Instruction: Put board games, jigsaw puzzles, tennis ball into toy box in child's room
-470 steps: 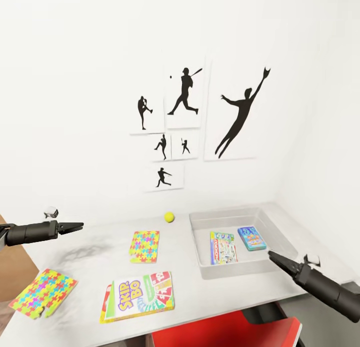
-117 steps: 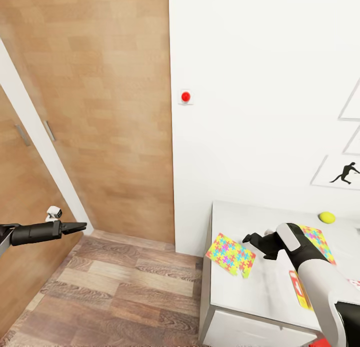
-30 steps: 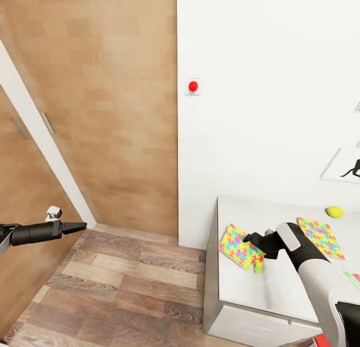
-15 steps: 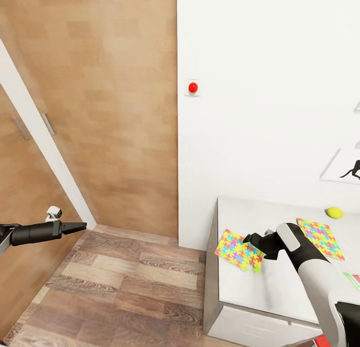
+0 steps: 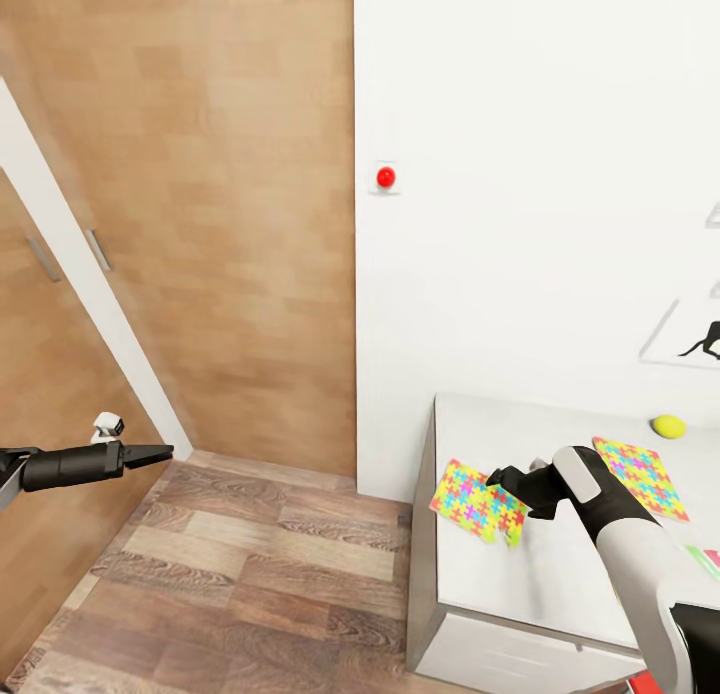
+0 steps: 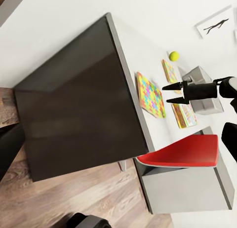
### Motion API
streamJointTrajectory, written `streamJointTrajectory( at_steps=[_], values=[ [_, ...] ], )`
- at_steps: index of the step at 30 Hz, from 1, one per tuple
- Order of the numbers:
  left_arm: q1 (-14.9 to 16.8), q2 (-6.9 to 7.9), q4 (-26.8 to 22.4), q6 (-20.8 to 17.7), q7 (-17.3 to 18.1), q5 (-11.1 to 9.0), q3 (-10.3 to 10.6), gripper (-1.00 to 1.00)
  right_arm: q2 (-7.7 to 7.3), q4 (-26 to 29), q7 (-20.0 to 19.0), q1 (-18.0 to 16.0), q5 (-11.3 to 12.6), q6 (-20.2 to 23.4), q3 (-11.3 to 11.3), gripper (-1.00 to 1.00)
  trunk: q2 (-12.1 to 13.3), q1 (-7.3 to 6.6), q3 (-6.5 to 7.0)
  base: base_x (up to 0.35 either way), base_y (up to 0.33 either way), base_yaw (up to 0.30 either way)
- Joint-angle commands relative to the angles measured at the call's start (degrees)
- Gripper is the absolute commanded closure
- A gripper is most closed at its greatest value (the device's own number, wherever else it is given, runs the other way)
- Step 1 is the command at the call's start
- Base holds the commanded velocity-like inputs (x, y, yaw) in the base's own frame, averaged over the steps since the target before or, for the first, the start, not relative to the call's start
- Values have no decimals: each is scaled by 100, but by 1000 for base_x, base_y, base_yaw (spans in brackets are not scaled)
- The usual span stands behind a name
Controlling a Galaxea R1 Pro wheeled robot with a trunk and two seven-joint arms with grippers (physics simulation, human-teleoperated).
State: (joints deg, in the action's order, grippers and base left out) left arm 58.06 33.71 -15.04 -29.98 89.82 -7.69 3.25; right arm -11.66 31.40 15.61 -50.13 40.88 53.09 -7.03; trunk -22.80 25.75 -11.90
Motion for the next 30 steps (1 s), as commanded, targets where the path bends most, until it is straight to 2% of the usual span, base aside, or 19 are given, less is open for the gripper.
streamJointTrajectory(
  at_steps=[1, 14, 30],
  values=[
    [5, 4, 1, -61, 18, -31, 35, -100, 0, 7, 56, -3, 61, 17, -11, -100, -12, 4, -8, 0, -26, 0],
    [3, 4, 1, -61, 18, -31, 35, -100, -3, 7, 56, -3, 61, 18, -9, -100, -12, 4, 1, 0, -135, 0],
    [5, 4, 1, -61, 18, -31, 35, -100, 5, 7, 56, -4, 67, 17, -6, -100, -12, 4, 1, 0, 22, 0]
  ],
)
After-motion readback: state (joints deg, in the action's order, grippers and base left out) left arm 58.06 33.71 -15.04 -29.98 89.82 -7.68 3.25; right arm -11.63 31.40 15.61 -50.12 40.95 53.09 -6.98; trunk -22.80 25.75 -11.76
